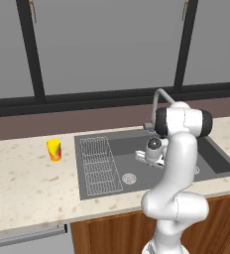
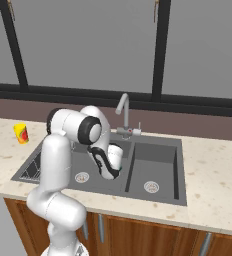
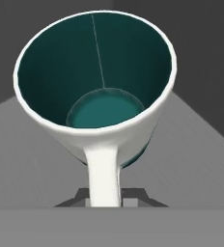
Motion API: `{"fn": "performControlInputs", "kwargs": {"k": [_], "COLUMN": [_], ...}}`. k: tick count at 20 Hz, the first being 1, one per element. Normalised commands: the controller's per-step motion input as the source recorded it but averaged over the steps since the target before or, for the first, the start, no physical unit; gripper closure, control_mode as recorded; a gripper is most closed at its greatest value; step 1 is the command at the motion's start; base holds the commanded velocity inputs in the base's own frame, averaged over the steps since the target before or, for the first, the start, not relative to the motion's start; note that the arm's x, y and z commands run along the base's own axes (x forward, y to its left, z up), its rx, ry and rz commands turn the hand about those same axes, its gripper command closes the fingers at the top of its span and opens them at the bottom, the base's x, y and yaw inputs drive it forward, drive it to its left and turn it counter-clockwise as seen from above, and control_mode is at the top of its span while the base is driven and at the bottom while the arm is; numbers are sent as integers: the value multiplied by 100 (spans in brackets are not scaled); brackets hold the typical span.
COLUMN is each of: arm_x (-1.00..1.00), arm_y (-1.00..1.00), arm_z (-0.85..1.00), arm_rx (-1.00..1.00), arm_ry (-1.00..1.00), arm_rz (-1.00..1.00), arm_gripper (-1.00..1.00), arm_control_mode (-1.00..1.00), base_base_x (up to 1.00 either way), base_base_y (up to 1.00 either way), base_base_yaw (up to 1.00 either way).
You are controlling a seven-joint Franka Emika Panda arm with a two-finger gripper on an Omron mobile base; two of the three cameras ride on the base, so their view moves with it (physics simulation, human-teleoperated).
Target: Move any existing items from the left basin to the right basin for drying. Then move the cup from the counter to the left basin of the sink for washing.
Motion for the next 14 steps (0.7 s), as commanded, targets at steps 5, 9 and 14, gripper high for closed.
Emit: {"fn": "performControlInputs", "kwargs": {"k": [5,9,14], "arm_x": [0,0,-9], "arm_y": [0,0,3], "arm_z": [0,7,23], "arm_rx": [0,0,0], "arm_ry": [-1,-2,-1], "arm_rz": [0,-4,-8], "arm_gripper": [100,100,100], "arm_control_mode": [-100,-100,-100], "base_base_x": [0,0,0], "base_base_y": [0,0,0], "base_base_yaw": [0,0,0]}}
